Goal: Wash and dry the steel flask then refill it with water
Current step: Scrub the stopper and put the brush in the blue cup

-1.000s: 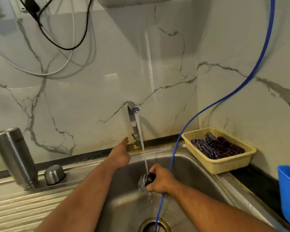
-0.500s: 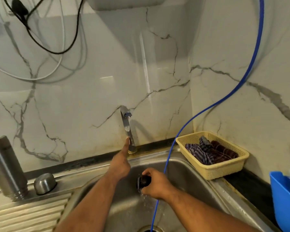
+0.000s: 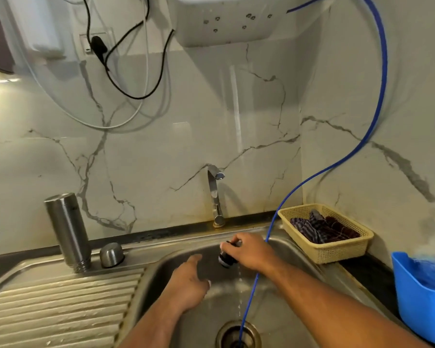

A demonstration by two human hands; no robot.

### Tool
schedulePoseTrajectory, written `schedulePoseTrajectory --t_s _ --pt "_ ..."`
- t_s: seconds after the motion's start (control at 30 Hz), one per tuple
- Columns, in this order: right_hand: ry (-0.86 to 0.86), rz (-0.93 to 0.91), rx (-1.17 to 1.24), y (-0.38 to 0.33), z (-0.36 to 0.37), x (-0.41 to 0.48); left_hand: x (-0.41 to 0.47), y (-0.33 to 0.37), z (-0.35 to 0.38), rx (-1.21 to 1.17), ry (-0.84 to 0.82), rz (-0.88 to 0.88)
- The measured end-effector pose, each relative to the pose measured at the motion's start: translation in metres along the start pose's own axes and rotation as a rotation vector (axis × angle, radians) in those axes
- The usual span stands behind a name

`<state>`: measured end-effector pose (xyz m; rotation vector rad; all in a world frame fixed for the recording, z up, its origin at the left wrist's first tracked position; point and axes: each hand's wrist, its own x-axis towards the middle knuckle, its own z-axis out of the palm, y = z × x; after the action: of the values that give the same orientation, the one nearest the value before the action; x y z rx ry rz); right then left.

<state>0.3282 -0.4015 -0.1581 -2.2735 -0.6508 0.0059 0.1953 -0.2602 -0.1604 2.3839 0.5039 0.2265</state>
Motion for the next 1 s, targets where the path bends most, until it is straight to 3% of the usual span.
schedulePoseTrajectory --t_s 0.2,0.3,0.37,0.47,0.5,0.6,0.67,0.77,0.83,0.93,1.0 --pt "0.120 -0.236 -0.185 -0.067 -0.057 -0.039 -0.012 -0.006 0.001 0.070 -0.076 0.063" --pt "0.166 -0.290 0.009 -0.075 -0.060 -0.052 -0.008 -0.006 0.000 0.058 -0.056 0.081" --pt "0.102 -0.209 0.121 -0.055 -0.041 -0.059 -0.006 -0.006 0.005 0.065 -0.074 0.103" --pt "-0.101 -0.070 -0.440 -0.018 -0.006 -0.061 -0.005 -0.007 0.012 0.064 -0.103 0.127" --pt "-0.085 -0.055 -0.498 -0.013 -0.004 -0.057 -0.006 -0.007 0.013 0.075 -0.110 0.136" --pt "0.075 -0.111 -0.198 -0.015 -0.013 -0.049 -0.004 -0.004 0.009 0.059 -0.145 0.208" --pt "0.034 -0.081 -0.012 -0.016 -0.016 -0.047 -0.004 -0.001 0.009 -0.011 -0.179 0.258" --pt "-0.123 -0.002 -0.116 -0.006 -0.011 -0.053 -0.007 0.006 0.015 -0.151 -0.158 0.274" --pt "-0.079 -0.005 -0.015 -0.005 -0.013 -0.051 -0.010 0.009 0.016 -0.233 -0.078 0.273" --pt "0.036 -0.012 0.235 -0.017 -0.024 -0.053 -0.020 0.017 0.011 -0.581 0.006 0.159" --pt "0.029 0.004 0.300 -0.024 -0.024 -0.058 -0.024 0.021 0.009 -0.813 -0.040 0.076"
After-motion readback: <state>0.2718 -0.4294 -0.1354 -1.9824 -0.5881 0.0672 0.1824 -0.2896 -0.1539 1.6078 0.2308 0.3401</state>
